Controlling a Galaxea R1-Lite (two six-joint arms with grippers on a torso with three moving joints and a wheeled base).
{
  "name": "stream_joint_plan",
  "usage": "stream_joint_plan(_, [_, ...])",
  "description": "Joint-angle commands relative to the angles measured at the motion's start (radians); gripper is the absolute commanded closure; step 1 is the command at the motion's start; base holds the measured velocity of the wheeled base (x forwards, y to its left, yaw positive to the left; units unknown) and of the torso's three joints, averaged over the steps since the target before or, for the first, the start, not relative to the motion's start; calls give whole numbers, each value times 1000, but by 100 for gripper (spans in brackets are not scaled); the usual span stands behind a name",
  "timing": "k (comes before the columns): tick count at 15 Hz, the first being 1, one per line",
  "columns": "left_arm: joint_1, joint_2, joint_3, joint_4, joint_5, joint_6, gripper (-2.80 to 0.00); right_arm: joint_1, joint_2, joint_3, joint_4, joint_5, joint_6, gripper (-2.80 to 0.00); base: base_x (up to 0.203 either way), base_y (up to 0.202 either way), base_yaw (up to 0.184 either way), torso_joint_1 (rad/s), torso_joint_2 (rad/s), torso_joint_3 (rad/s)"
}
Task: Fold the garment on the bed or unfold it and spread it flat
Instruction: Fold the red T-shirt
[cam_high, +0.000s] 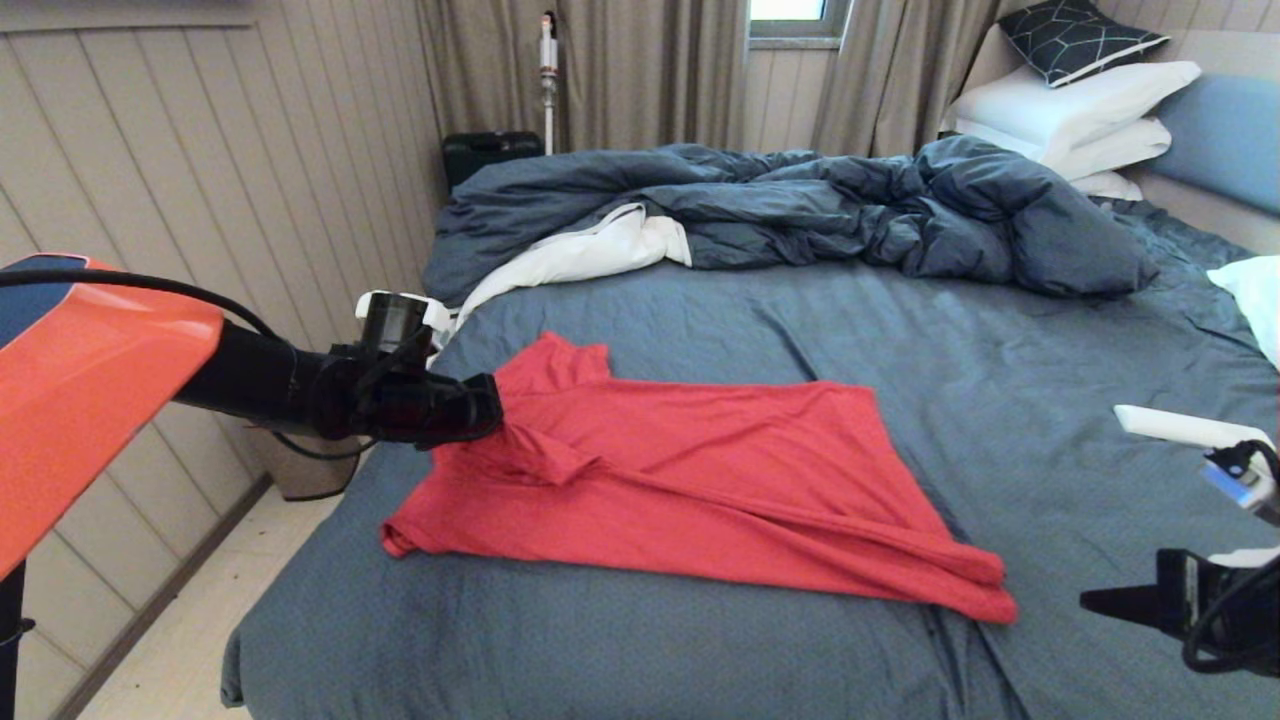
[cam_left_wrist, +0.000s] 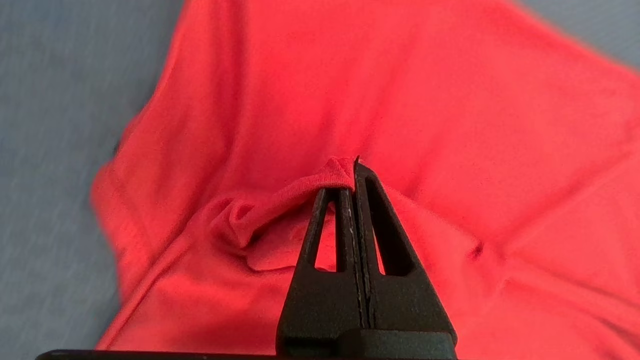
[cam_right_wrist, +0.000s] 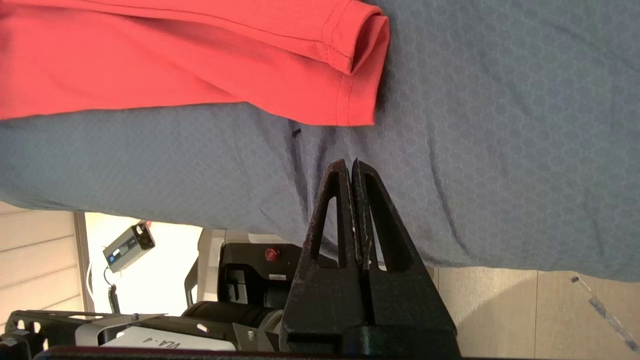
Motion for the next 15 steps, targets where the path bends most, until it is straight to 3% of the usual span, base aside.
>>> stream_joint_plan(1, [0, -4, -2, 23, 0, 0, 0, 0, 3, 4, 1, 3, 0, 0, 0, 0, 0, 0, 0, 0])
stream_joint_plan(2, [-2, -7, -3, 40, 1, 0, 0, -1, 3, 6, 1, 3, 0, 0, 0, 0, 0, 0, 0, 0])
stream_joint_plan(3, [-2, -8, -5, 57, 3, 0, -280, -1, 4, 6, 1, 3, 0, 0, 0, 0, 0, 0, 0, 0])
stream_joint_plan(10, [9, -144, 10, 101, 3, -2, -280, 2, -17, 7, 1, 12, 2, 0, 0, 0, 0, 0, 0, 0])
stream_joint_plan(15, [53, -246, 279, 134, -1, 15, -280, 15, 5, -7, 1, 11, 3, 0, 0, 0, 0, 0, 0, 0])
